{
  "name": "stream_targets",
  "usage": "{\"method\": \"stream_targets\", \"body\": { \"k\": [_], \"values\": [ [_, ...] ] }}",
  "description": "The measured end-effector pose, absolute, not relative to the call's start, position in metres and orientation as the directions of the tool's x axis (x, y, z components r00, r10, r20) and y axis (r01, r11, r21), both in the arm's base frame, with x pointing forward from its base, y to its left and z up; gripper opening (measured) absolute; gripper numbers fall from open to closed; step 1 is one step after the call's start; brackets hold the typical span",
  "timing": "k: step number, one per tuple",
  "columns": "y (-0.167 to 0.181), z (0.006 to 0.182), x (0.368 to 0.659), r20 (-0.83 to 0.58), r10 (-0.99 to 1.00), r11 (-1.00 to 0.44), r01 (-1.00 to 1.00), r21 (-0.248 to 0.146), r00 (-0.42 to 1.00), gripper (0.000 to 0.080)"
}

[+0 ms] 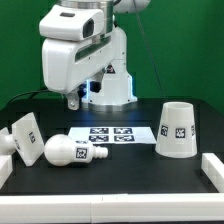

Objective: Assemble lamp

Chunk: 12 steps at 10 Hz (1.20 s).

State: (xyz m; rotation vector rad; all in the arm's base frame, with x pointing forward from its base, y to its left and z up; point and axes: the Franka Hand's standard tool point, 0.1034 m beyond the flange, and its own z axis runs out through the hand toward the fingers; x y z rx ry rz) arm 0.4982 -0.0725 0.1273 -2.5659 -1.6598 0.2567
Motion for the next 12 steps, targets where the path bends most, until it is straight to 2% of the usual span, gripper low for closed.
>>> {"method": "stream_targets", "body": {
  "k": [2,3,5,6,7,11,12],
  "values": [
    [-0.07,0.127,0.498,-0.108,0.907,-0.421,0.895,-0.151,0.408,0.07],
    [-0.075,0.13,0.497,-0.104,0.876,-0.482,0.867,-0.129,0.471,0.07],
    [-0.077,0.131,0.482,-0.221,0.677,-0.733,0.671,-0.111,0.702,0.07],
    [-0.076,0.132,0.479,-0.273,0.647,-0.759,0.636,-0.14,0.712,0.07],
    [-0.076,0.135,0.485,-0.275,0.653,-0.754,0.641,-0.144,0.706,0.07],
    [-0.076,0.133,0.484,-0.274,0.639,-0.766,0.628,-0.139,0.718,0.07],
    [-0.083,0.134,0.481,-0.275,0.531,-0.846,0.52,-0.119,0.801,0.07]
  ]
}}
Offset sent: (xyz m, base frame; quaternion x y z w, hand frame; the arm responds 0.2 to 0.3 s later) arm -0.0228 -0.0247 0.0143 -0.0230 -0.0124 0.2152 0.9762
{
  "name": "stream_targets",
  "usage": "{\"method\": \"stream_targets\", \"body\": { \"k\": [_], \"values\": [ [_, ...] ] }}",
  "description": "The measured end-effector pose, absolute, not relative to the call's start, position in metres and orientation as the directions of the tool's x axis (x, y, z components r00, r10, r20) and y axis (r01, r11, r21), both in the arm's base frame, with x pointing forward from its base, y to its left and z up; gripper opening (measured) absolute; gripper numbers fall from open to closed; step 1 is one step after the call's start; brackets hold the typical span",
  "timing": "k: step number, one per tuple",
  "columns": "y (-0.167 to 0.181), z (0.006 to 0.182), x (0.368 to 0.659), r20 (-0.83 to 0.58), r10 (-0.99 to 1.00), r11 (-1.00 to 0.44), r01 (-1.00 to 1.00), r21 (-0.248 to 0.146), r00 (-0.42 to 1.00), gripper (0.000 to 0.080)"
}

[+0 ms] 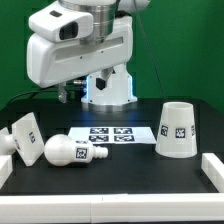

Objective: Assemble lamp

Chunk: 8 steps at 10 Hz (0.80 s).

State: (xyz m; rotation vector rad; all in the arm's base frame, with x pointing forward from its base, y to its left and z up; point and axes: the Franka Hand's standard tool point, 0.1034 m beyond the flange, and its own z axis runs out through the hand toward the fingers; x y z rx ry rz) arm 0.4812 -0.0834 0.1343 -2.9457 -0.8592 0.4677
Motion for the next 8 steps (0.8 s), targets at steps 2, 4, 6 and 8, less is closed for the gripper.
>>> {"method": "stream_targets", "body": {
  "k": [2,4,6,8],
  "values": [
    [-0.098,0.142,0.475,-0.33,0.187,-0.98,0.151,-0.132,0.925,0.07],
    [-0.095,0.143,0.482,-0.308,0.116,-0.991,0.091,-0.095,0.944,0.07],
    [-0.094,0.142,0.482,-0.318,0.001,-0.998,-0.018,-0.06,0.948,0.07],
    [-0.11,0.146,0.488,-0.284,-0.188,-0.98,-0.197,-0.002,0.94,0.07]
  ]
}}
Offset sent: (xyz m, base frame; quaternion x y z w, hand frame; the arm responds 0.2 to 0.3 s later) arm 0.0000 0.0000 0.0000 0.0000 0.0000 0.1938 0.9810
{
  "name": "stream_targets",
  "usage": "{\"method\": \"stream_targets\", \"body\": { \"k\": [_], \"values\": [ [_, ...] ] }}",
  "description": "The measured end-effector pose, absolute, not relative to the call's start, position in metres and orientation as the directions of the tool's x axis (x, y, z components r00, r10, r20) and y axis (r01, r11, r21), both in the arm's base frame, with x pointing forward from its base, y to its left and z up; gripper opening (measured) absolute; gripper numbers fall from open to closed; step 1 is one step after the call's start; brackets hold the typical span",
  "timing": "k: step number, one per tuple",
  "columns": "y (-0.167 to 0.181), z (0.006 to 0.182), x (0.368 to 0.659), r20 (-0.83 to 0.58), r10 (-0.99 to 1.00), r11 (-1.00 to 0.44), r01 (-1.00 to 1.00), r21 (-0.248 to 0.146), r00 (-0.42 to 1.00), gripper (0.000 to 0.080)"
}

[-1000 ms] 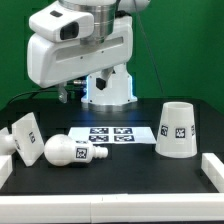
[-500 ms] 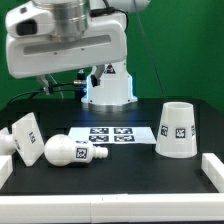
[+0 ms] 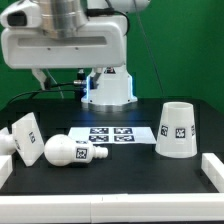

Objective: Assemble lamp

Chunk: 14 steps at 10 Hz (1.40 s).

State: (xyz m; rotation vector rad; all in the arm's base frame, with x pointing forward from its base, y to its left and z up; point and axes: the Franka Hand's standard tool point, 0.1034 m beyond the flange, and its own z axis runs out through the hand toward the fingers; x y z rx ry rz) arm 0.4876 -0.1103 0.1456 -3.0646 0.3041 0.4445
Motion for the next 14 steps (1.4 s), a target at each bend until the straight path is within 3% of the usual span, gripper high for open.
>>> {"method": "stream_targets", "body": {
  "k": [1,3,7,9,11,13,14],
  "values": [
    [-0.119,0.144,0.487,-0.264,-0.363,-0.929,-0.367,0.036,0.894,0.07],
    [-0.134,0.137,0.485,-0.264,-0.563,-0.81,-0.586,-0.009,0.783,0.07],
    [-0.124,0.137,0.487,-0.261,-0.692,-0.704,-0.709,0.038,0.673,0.07],
    [-0.14,0.135,0.488,-0.209,-0.858,-0.493,-0.866,0.081,0.469,0.07],
    [-0.154,0.13,0.475,-0.128,-0.966,-0.235,-0.969,0.076,0.224,0.07],
    [-0.156,0.131,0.476,-0.124,-0.973,-0.199,-0.979,0.043,0.193,0.07],
    [-0.151,0.13,0.478,-0.13,-0.985,-0.122,-0.991,0.048,0.115,0.07]
  ]
}}
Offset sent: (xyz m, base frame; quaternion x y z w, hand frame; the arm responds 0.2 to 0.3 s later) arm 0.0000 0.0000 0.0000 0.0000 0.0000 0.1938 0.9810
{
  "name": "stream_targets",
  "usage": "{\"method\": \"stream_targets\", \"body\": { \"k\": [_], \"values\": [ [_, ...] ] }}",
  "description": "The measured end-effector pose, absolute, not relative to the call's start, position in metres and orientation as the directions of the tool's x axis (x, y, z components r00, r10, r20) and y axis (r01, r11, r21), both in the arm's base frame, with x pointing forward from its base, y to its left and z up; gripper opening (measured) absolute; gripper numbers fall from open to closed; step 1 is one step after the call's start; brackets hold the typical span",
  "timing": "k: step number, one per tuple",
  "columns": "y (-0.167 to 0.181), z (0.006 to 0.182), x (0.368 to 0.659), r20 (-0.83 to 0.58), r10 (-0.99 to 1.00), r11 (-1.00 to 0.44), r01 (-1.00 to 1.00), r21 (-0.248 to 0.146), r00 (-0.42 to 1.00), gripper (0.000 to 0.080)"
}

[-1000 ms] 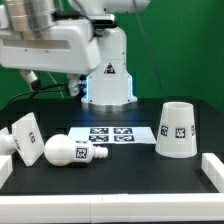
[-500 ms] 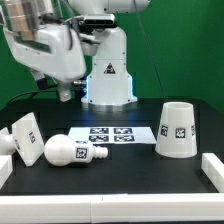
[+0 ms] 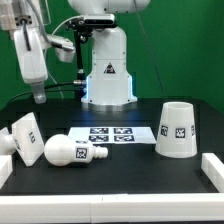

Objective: Assemble lamp

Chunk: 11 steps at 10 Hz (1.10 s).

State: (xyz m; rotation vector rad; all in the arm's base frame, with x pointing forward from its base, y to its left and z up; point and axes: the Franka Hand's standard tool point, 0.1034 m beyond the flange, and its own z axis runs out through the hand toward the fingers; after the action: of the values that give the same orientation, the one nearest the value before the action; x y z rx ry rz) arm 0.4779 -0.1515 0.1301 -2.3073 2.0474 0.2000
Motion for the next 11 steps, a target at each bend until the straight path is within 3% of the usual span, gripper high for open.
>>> {"method": "stream_targets", "body": {
  "k": [2,4,5,7,8,11],
  "values": [
    [-0.147,0.129,0.479,-0.138,-0.99,-0.017,-0.998,0.057,0.009,0.07],
    [-0.151,0.128,0.479,-0.139,-0.99,-0.006,-0.999,0.048,-0.001,0.07],
    [-0.17,0.129,0.476,-0.124,-0.991,0.057,-0.998,0.027,-0.06,0.07],
    [-0.207,0.118,0.466,-0.106,-0.987,0.129,-0.99,-0.056,-0.123,0.07],
    [-0.211,0.117,0.465,-0.12,-0.987,0.119,-0.99,-0.071,-0.11,0.07],
    [-0.203,0.115,0.467,-0.121,-0.99,0.087,-0.994,-0.068,-0.079,0.07]
  ]
}}
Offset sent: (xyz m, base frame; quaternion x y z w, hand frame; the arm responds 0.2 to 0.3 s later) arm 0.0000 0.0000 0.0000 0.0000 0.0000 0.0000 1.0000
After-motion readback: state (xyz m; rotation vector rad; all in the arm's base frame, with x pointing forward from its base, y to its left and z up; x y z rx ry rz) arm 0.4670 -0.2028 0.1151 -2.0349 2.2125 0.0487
